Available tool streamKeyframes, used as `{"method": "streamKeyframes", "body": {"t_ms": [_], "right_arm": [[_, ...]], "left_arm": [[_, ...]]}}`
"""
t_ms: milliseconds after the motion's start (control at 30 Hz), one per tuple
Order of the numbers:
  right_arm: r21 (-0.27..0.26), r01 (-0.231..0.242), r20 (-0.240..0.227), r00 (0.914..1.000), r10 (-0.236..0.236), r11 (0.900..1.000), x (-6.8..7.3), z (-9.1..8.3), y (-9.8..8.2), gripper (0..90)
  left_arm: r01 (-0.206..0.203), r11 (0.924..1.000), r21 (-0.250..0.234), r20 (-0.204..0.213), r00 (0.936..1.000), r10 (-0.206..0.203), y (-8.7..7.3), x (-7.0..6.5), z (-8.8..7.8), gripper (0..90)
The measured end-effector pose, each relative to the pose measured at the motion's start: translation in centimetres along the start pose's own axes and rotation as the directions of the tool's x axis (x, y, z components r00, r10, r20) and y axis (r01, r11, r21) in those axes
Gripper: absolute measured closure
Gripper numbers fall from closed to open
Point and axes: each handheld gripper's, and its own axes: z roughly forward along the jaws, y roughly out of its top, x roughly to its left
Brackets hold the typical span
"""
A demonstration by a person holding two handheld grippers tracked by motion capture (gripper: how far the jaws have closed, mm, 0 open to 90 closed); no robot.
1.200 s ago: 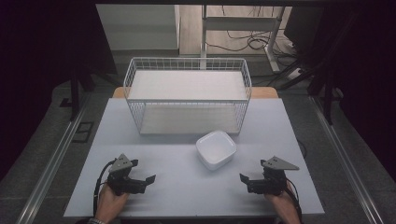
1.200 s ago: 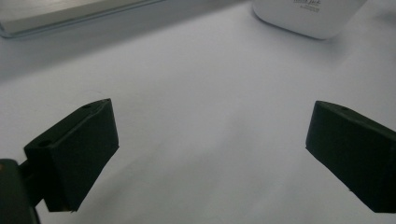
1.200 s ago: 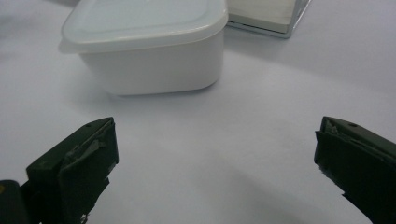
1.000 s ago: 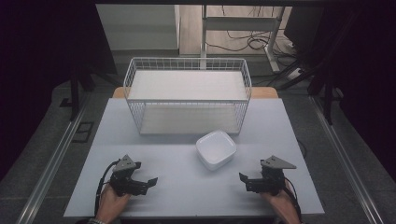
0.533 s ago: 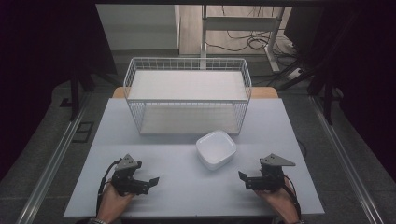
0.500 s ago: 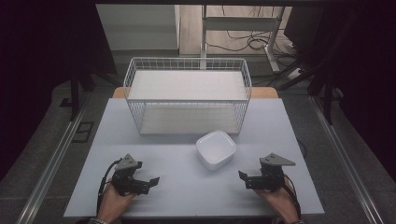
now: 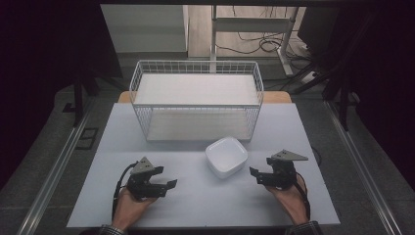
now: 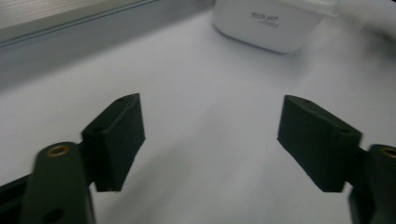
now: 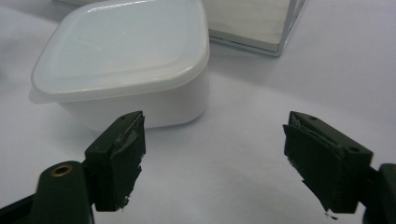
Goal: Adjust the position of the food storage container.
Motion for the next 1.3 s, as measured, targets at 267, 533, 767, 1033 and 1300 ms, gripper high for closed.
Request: {"method": "streamKeyframes", "body": {"t_ms": [267,533,767,1033,1300], "right_arm": [[-0.023,0.037,0.013,0.9992,-0.036,0.999,0.0,0.5,2.1,49.0],[-0.009,0.070,-0.012,0.9975,-0.070,0.998,-0.5,2.2,4.0,83.0],[0.035,0.088,-0.014,0.9960,-0.088,0.995,-1.0,4.8,5.1,89.0],[0.070,0.077,-0.091,0.9933,-0.071,0.995,-2.0,6.6,4.9,89.0],[0.094,0.117,-0.165,0.9811,-0.100,0.989,0.2,6.4,4.6,88.9]], "left_arm": [[-0.038,0.9988,0.033,0.053,0.9979,0.036,1.7,-1.2,2.4,47.2],[-0.060,0.9977,0.031,0.072,0.9958,0.057,3.5,-2.0,4.4,77.9],[-0.043,0.9977,0.052,0.098,0.9945,0.038,4.4,-2.1,6.8,89.8],[-0.011,0.9983,0.057,0.084,0.9965,0.006,4.8,-1.5,7.9,89.8],[0.020,0.9975,0.068,0.040,0.9990,-0.022,4.7,-0.3,7.3,89.8]]}}
